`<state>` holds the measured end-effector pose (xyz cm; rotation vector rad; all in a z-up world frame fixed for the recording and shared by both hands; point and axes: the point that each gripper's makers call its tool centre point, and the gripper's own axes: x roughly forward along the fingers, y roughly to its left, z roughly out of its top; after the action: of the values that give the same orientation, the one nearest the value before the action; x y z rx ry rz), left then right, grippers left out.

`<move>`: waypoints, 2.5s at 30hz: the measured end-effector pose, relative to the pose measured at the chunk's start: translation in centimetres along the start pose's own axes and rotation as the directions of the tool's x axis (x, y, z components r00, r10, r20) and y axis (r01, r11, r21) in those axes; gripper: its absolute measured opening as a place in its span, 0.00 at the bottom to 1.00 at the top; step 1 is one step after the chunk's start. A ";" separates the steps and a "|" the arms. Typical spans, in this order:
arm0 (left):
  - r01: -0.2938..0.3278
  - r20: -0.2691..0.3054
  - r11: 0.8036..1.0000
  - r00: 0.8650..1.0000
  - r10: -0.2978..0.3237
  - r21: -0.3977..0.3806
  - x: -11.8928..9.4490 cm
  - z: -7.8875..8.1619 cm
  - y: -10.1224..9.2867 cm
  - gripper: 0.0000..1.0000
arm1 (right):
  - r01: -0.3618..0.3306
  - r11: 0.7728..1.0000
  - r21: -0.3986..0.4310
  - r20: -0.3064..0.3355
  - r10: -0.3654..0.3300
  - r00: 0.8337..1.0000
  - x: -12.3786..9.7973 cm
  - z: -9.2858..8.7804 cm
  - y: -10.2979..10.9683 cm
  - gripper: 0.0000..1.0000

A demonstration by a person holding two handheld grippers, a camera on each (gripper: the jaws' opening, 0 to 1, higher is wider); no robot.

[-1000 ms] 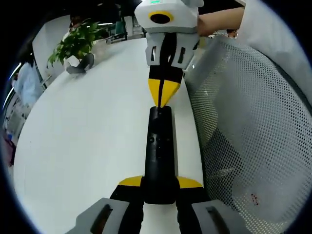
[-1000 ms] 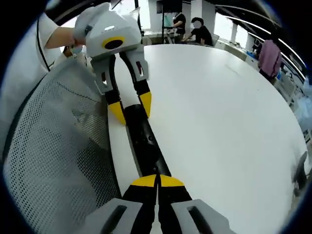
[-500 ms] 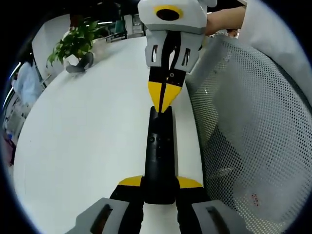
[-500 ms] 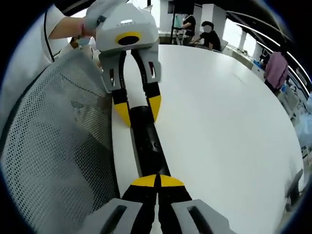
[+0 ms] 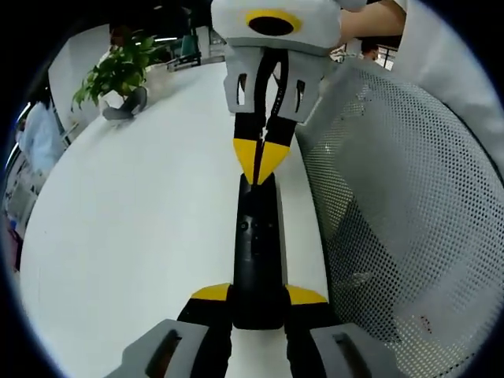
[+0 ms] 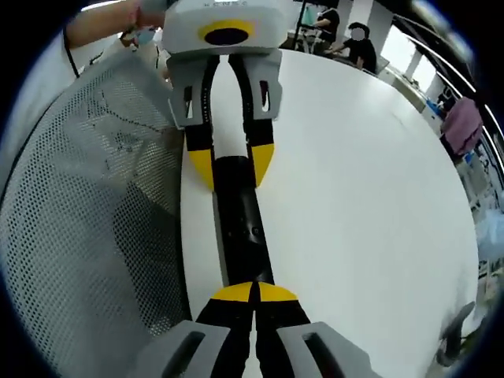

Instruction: Press the specified remote control buttons in sequence, fully releasing each button before pressing the next.

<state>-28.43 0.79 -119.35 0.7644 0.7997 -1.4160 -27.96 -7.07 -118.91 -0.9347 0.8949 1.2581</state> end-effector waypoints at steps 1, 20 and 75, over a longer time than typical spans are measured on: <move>-0.001 -0.006 1.000 1.000 0.001 -0.002 0.0 0.0 0.0 0.24 | 0.019 1.000 -0.024 -0.003 -0.019 1.000 -0.1 -0.1 0.0 0.00; -0.017 0.026 1.000 1.000 0.017 -0.021 0.1 0.1 -0.2 0.24 | -0.014 0.982 0.191 0.189 -0.023 0.982 -0.3 0.0 -0.1 0.00; -0.025 -0.011 0.999 1.000 0.024 -0.045 0.0 -0.1 0.0 0.24 | -0.079 0.984 0.160 0.281 0.031 0.959 0.2 1.3 0.0 0.00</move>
<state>-28.44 0.83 -119.40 0.7452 0.8248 -1.3689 -27.94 -5.79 -118.58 -0.5845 0.7953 1.3012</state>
